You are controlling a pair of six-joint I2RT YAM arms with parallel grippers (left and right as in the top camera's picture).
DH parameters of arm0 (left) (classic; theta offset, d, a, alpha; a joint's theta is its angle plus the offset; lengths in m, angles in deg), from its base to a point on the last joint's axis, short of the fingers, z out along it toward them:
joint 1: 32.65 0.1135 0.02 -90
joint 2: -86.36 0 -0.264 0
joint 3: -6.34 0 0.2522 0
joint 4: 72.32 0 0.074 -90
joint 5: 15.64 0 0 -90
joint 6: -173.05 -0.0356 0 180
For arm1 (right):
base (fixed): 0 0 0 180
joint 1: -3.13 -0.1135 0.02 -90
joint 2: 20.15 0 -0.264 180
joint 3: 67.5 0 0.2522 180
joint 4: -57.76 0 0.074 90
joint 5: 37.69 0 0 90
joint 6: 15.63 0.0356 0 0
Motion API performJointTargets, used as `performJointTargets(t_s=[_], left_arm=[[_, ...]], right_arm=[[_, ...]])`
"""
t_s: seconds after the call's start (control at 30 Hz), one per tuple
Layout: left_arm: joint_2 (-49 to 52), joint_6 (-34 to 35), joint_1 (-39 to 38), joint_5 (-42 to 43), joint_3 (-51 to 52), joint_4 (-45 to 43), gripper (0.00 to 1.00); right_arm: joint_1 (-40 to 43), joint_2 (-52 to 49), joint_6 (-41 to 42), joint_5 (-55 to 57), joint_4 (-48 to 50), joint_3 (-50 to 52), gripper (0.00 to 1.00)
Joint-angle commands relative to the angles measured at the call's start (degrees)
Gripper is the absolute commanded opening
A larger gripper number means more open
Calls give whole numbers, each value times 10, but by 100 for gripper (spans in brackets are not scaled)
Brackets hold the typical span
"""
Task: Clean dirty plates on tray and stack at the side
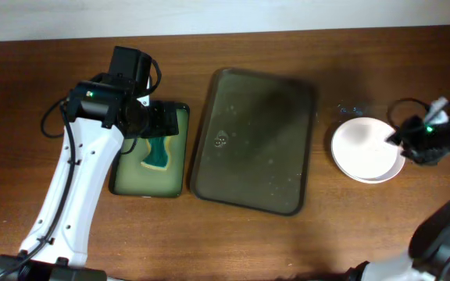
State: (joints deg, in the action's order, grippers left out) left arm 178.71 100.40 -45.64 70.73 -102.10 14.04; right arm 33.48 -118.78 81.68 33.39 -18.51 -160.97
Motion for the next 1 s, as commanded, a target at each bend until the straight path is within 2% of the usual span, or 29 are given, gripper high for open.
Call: performJointTargets(t_s=[0.0,0.03,0.1,0.13,0.17,0.23,0.33,0.37,0.43,0.5,0.57,0.7,0.77,0.87,0.97], left_arm=[[-5,-3,2,-6,2,-1,100],[-5,-3,2,-6,2,-1,100],[-5,-3,2,-6,2,-1,100],[-5,-3,2,-6,2,-1,100],[-5,-3,2,-6,2,-1,100],[-5,-3,2,-6,2,-1,100],[-5,-3,2,-6,2,-1,100],[-5,-3,2,-6,2,-1,100],[-5,-3,2,-6,2,-1,100],[-5,-3,2,-6,2,-1,100],[-5,-3,2,-6,2,-1,100],[-5,-3,2,-6,2,-1,100],[-5,-3,2,-6,2,-1,100],[-5,-3,2,-6,2,-1,100],[-5,-3,2,-6,2,-1,100]], right_arm=[[-129,91,-22,-9,-39,-7,43],[-217,91,-28,24,-84,-5,36],[-337,83,-15,37,-103,54,33],[-382,83,37,75,-75,107,33],[-403,83,55,91,-30,154,33],[-409,83,69,78,122,271,24],[-397,83,69,96,231,339,24],[-396,83,68,95,245,342,27],[-396,90,33,65,210,323,24],[-396,124,26,100,150,288,31],[-396,121,26,111,152,290,31],[-396,50,38,110,208,300,30],[-396,35,52,110,221,300,22],[-396,34,49,136,220,300,4],[-396,34,-10,147,221,300,4]])
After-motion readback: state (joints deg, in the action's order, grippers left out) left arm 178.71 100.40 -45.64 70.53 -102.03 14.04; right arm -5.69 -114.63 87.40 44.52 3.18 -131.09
